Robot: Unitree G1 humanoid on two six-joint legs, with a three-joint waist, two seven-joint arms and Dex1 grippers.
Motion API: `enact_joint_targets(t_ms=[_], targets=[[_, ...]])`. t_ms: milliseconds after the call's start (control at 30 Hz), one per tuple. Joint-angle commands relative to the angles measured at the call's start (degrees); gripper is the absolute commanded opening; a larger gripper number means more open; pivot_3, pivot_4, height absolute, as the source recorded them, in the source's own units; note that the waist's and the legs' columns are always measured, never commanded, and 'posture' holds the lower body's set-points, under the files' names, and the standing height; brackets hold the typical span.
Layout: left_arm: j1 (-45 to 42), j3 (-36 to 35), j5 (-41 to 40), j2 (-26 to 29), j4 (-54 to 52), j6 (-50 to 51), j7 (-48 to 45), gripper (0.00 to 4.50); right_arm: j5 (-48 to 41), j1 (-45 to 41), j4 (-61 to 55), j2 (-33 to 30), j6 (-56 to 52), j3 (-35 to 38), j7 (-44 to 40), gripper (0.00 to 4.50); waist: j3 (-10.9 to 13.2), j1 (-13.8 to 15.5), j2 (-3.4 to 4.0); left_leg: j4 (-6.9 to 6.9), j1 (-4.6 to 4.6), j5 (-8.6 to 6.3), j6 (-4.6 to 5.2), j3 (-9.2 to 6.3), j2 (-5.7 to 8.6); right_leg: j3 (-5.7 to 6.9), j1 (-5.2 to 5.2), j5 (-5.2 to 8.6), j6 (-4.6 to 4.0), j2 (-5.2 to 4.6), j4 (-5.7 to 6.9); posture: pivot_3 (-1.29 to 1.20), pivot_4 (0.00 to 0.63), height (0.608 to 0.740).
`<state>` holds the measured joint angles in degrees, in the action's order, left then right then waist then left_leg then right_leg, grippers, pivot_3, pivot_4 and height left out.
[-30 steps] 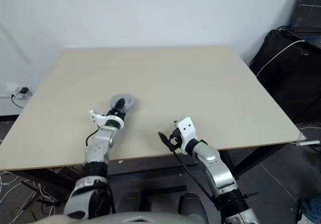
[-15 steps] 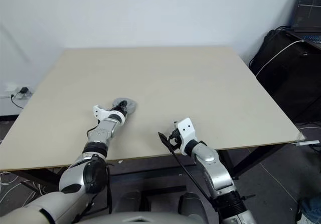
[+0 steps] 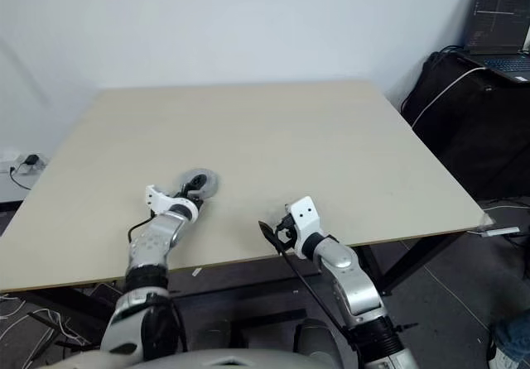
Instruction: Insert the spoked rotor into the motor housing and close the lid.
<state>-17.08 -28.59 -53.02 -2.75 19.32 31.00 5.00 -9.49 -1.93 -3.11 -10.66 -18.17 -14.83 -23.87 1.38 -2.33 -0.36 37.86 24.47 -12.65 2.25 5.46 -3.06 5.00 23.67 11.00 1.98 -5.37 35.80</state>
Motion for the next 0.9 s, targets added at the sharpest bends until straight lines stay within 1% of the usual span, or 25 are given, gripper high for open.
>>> enact_joint_targets(t_ms=[33, 100, 200, 300, 367, 500, 600, 767, 900], targets=[[8.6, 3.4, 0.2, -1.0, -9.6, 7.5, 3.3, 4.47, -0.3, -0.9, -2.3, 0.4, -0.4, 0.7, -0.3, 4.5, -0.2, 0.1, 0.1, 0.0, -0.02, -0.01, 0.0, 0.0, 0.0, 0.0, 0.01, 0.01, -0.02, 0.0, -0.01, 0.0, 0.0, 0.74], [12.2, 5.9, 1.6, -0.7, -14.8, 9.1, 3.2, 4.47, -0.4, -0.9, -2.3, 0.6, -0.6, 0.9, -0.1, 4.5, -0.2, 0.2, 0.19, 0.0, -0.06, -0.02, -0.01, 0.0, -0.02, 0.01, 0.0, 0.04, -0.03, -0.01, 0.01, 0.0, 0.0, 0.74], [19.3, 13.5, 8.9, 1.9, -24.1, 6.7, -0.4, 4.47, -1.3, -0.6, -1.7, 2.1, -0.3, 3.2, 1.7, 4.5, -0.3, 0.2, 0.36, 0.0, -0.08, -0.02, -0.02, 0.01, -0.29, 0.01, -0.01, 0.03, -0.02, -0.05, 0.03, 0.0, 0.0, 0.74], [25.2, 21.1, 18.1, 4.4, -30.5, 0.0, -3.7, 4.47, -1.5, 0.3, -1.0, 4.1, 2.8, 6.1, 4.1, 4.5, -0.3, 0.3, 0.41, -0.04, -0.09, -0.03, -0.04, 0.13, -0.37, -0.01, 0.04, 0.03, -0.02, -0.04, 0.03, 0.0, 0.0, 0.74], [28.1, 24.8, 26.3, 4.7, -32.1, -8.5, -3.7, 4.47, -0.2, 1.3, -0.6, 4.8, 5.9, 7.8, 6.4, 4.5, -0.3, 0.5, 0.46, -0.11, -0.03, -0.03, -0.04, 0.17, -0.4, -0.02, 0.13, 0.03, -0.02, -0.05, 0.02, 0.0, 0.0, 0.74], [31.9, 29.2, 39.6, 4.3, -32.4, -22.0, -1.1, 4.47, 1.6, 3.7, 0.0, 6.4, 11.2, 11.3, 11.8, 4.5, -0.3, 1.3, 0.53, -0.31, 0.24, -0.03, -0.06, 0.29, -0.4, -0.07, 0.51, 0.03, -0.03, -0.1, 0.01, 0.0, 0.0, 0.74], [33.4, 31.5, 48.2, 4.6, -30.5, -31.9, 0.7, 4.47, 3.5, 6.3, -0.3, 7.5, 15.8, 13.1, 15.2, 4.5, -0.3, 1.7, 0.61, -0.42, 0.36, -0.02, -0.07, 0.42, -0.4, -0.18, 0.77, 0.04, -0.06, -0.1, 0.03, 0.0, 0.0, 0.74], [34.5, 32.0, 54.2, 3.1, -26.5, -42.9, 2.7, 4.47, 6.7, 11.1, -1.0, 9.2, 21.7, 14.7, 20.4, 4.5, -0.3, 1.7, 0.71, -0.51, 0.36, -0.03, -0.07, 0.54, -0.4, -0.28, 0.83, 0.08, -0.07, -0.11, -0.04, 0.0, 0.0, 0.74], [34.6, 32.5, 56.6, 1.9, -24.3, -46.5, 3.3, 4.47, 9.7, 13.1, -0.2, 9.2, 25.7, 14.2, 22.4, 4.5, -0.2, 1.6, 0.76, -0.54, 0.35, -0.03, -0.06, 0.56, -0.4, -0.3, 0.86, 0.08, -0.07, -0.12, -0.02, 0.0, 0.0, 0.74]])
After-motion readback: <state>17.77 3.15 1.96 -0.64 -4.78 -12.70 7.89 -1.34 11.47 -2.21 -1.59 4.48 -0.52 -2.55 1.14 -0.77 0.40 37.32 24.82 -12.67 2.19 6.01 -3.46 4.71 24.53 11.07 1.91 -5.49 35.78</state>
